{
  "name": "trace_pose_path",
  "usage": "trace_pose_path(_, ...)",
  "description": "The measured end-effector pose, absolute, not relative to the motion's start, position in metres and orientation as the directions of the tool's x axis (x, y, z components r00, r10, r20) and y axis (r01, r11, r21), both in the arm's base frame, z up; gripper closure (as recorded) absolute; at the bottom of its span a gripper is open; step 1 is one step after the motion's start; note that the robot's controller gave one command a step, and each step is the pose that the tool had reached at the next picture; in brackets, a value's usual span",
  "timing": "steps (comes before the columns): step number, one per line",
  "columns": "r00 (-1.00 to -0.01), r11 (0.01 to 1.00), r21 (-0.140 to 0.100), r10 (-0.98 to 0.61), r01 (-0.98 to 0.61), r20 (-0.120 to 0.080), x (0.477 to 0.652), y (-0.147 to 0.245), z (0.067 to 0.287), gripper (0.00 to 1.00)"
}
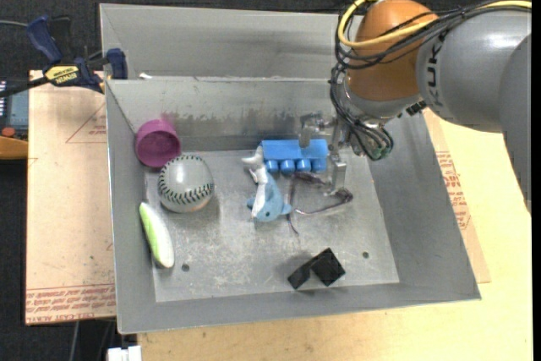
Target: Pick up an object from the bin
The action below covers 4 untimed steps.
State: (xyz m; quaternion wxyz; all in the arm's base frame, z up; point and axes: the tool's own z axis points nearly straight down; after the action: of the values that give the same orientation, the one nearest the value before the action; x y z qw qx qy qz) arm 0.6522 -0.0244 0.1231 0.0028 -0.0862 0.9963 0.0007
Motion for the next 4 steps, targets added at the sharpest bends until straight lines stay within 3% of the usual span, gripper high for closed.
trace_pose_path(1, -1.000, 1.000, 0.002, -0.014, -0.014, -0.007, 0.652, -0.015, 0.109, 0.00)
trace_pose_path(2, -0.991, 0.991, 0.002, -0.135, -0.135, -0.019, 0.658, -0.007, 0.075, 0.00)
trace_pose_path(3, -1.000, 1.000, 0.004, -0.010, -0.010, -0.013, 0.658, -0.020, 0.087, 1.00)
trace_pose_path(4, -1.000, 1.000, 0.003, -0.010, -0.010, -0.013, 0.658, -0.020, 0.087, 1.00)
